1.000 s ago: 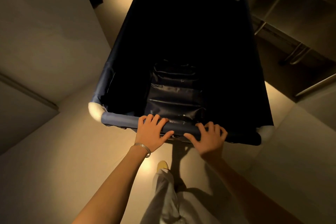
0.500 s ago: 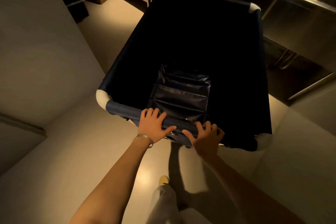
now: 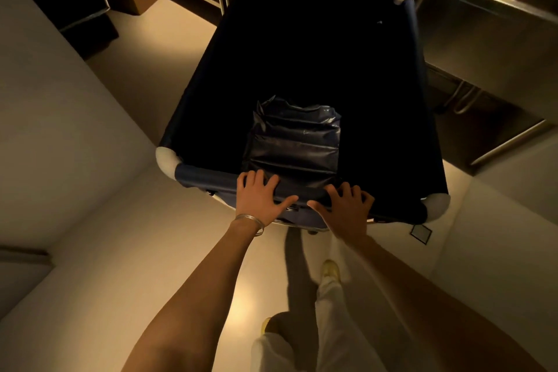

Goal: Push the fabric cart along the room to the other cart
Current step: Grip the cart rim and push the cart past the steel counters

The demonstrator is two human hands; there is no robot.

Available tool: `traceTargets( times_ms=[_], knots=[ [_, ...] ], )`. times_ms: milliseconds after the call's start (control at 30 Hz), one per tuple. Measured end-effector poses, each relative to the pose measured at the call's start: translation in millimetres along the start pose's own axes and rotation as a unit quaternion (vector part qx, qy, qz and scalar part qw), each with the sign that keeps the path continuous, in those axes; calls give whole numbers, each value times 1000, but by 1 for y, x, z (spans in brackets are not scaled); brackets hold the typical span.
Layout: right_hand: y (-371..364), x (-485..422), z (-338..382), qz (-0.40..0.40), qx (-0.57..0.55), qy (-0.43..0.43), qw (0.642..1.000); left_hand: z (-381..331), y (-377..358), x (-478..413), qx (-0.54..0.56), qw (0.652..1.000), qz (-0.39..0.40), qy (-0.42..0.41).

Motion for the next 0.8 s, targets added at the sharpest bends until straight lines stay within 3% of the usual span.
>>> traceTargets(
  times_ms=[400, 800],
  knots=[
    [-13, -143, -50, 26, -5, 72, 997, -29, -5, -118, 4, 997, -11, 74],
    [-31, -293, -90, 78, -53, 175, 980, -53, -6, -228, 6, 985, -76, 152]
  ],
)
Point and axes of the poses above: each hand's wrist, its own x-axis away from the middle knuckle, its own y-axis out of the back of the hand, z = x × y, the point moved 2 cm from there along -x, towards the middle knuckle, and after that the axes turned 1 degree about y, right-handed, at the moved point
